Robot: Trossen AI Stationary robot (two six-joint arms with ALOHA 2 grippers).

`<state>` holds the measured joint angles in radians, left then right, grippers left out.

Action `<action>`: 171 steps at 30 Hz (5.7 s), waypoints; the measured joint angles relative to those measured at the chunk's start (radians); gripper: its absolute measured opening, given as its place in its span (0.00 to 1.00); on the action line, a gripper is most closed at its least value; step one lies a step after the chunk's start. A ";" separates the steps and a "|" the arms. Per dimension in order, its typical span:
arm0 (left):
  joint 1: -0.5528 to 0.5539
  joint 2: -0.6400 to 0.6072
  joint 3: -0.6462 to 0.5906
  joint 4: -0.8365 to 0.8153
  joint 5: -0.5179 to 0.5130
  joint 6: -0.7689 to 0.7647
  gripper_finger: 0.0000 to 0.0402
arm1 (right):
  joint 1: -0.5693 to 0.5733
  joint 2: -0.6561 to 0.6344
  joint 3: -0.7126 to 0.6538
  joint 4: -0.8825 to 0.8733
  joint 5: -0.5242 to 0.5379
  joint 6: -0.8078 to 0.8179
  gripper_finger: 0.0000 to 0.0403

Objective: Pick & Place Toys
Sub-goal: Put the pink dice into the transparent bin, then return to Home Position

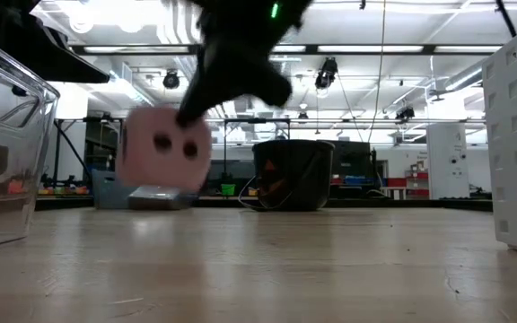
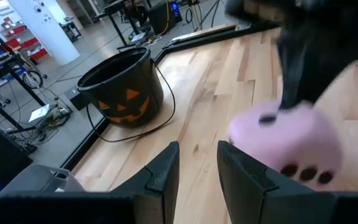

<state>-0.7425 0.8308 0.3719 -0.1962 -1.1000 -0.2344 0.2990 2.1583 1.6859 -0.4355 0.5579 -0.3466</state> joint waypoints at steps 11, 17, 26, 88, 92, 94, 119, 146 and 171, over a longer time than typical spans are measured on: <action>-0.001 -0.003 0.000 -0.008 0.000 -0.001 0.28 | 0.027 -0.191 -0.007 0.015 -0.236 0.002 0.04; -0.001 -0.005 0.000 -0.008 -0.001 -0.001 0.28 | 0.029 -0.215 -0.007 0.151 -0.498 -0.009 0.04; -0.001 -0.010 0.001 -0.015 -0.009 0.000 0.28 | 0.018 -0.148 0.005 0.396 -0.719 -0.027 0.04; -0.002 -0.015 -0.014 0.286 0.554 0.177 0.28 | -0.051 -0.229 -0.084 0.572 -1.003 0.008 0.68; 0.006 -0.074 -0.062 0.439 0.742 0.287 0.28 | -0.064 -0.355 -0.278 0.741 -0.981 0.049 0.68; 0.018 -0.132 -0.097 0.453 0.779 0.294 0.28 | -0.069 -0.439 -0.395 0.812 -0.936 0.065 0.68; 0.388 -0.832 -0.364 0.214 1.038 0.209 0.28 | -0.150 -1.389 -1.361 1.028 -0.698 0.248 0.68; 0.683 -0.799 -0.353 0.206 1.356 0.162 0.28 | -0.377 -1.903 -1.578 0.673 -0.764 0.231 0.68; 0.824 -0.718 -0.369 0.252 1.356 0.243 0.28 | -0.490 -2.159 -1.678 0.443 -0.570 0.238 0.68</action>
<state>0.0814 0.1123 0.0032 0.0555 0.2562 0.0090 -0.1909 -0.0002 0.0074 0.0078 -0.0117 -0.1089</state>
